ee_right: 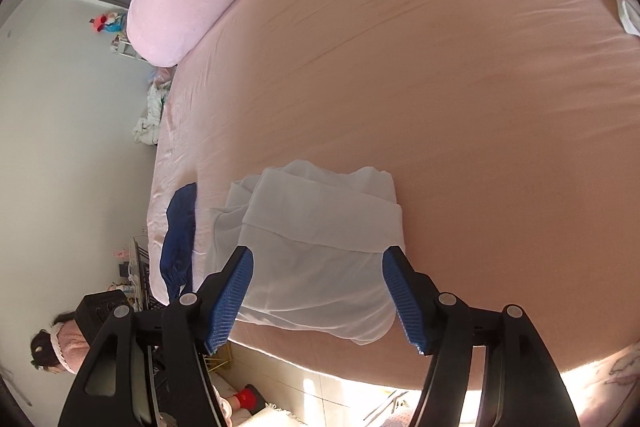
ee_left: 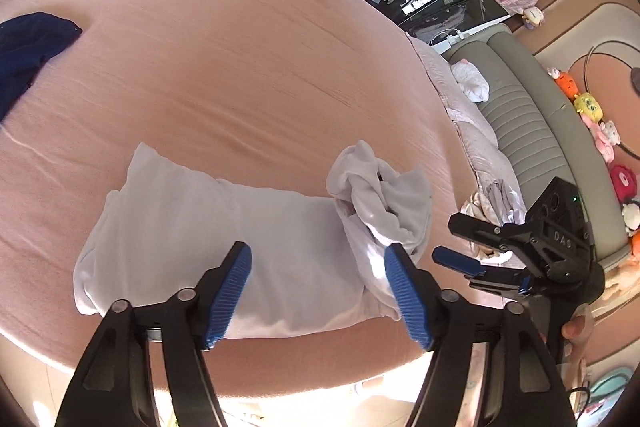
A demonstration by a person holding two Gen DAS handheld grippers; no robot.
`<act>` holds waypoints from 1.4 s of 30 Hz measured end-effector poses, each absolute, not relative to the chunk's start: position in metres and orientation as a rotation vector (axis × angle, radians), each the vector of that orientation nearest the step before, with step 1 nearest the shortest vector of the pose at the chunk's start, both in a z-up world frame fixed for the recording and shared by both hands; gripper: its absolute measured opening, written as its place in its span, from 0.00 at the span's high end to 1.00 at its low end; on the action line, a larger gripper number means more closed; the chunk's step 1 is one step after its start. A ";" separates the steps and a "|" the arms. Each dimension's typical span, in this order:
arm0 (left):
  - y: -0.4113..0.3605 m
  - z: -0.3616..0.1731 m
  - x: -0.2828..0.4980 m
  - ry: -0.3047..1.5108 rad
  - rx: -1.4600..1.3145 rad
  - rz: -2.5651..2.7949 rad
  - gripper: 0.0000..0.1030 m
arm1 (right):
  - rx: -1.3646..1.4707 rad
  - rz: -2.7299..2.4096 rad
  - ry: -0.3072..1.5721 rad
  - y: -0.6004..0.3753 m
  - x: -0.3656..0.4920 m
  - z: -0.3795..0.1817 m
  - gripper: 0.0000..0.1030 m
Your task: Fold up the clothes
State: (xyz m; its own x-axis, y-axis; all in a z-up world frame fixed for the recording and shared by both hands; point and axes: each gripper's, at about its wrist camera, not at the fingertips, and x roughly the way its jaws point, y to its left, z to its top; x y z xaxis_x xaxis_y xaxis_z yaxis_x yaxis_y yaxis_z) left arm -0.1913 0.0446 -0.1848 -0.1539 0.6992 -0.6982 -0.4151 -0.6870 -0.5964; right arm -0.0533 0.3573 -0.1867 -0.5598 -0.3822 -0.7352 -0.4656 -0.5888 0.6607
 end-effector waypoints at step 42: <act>0.096 -0.226 -0.177 -0.633 -1.566 1.849 0.71 | -1.173 2.321 1.791 0.369 -0.005 -0.270 0.33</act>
State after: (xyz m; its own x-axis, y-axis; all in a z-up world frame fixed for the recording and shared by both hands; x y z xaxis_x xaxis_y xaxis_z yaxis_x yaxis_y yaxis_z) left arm -0.1771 0.0958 -0.2255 -0.0985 0.7241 -0.6826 -0.1543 -0.6888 -0.7084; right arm -0.0054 0.3690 -0.2699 -0.7240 -0.4329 -0.5371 -0.4096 -0.3568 0.8396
